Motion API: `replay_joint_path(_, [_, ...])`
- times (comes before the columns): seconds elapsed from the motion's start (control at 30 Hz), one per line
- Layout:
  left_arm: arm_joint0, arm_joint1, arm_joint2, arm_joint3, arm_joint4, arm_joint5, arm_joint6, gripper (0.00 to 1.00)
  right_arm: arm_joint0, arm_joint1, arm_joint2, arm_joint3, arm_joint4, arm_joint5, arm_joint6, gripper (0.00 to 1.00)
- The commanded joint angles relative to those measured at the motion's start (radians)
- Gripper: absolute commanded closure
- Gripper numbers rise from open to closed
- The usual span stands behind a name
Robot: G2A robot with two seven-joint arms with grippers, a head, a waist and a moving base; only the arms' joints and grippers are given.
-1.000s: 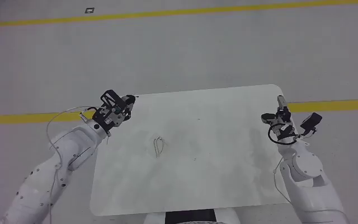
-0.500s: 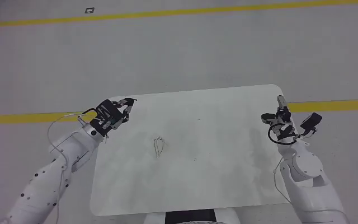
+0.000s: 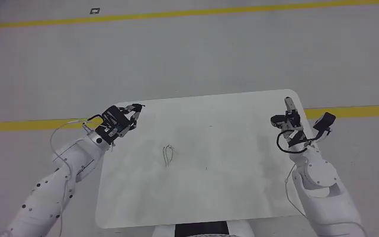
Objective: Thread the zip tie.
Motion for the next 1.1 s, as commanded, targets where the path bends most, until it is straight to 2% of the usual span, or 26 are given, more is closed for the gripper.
replay_joint_path(0.0, [0.000, 0.000, 0.000, 0.000, 0.000, 0.000, 0.000, 1.00, 0.005, -0.001, -0.019, -0.019, -0.044, 0.005, 0.010, 0.00])
replay_joint_path(0.27, [0.000, 0.000, 0.000, 0.000, 0.000, 0.000, 0.000, 1.00, 0.054, -0.008, -0.114, -0.049, -0.196, 0.058, 0.033, 0.00])
replay_joint_path(0.33, [0.000, 0.000, 0.000, 0.000, 0.000, 0.000, 0.000, 1.00, 0.067, -0.013, -0.135, -0.051, -0.181, 0.068, 0.028, 0.00])
replay_joint_path(0.67, [0.000, 0.000, 0.000, 0.000, 0.000, 0.000, 0.000, 1.00, 0.070, -0.014, -0.136, -0.052, -0.175, 0.067, 0.024, 0.00])
replay_joint_path(0.83, [0.000, 0.000, 0.000, 0.000, 0.000, 0.000, 0.000, 1.00, 0.123, -0.016, -0.162, -0.071, -0.165, 0.085, 0.116, 0.00])
replay_joint_path(0.97, [0.000, 0.000, 0.000, 0.000, 0.000, 0.000, 0.000, 1.00, 0.189, -0.018, -0.190, -0.063, -0.145, 0.136, 0.211, 0.00])
replay_joint_path(1.07, [0.000, 0.000, 0.000, 0.000, 0.000, 0.000, 0.000, 1.00, 0.241, -0.018, -0.200, -0.045, -0.114, 0.204, 0.287, 0.00])
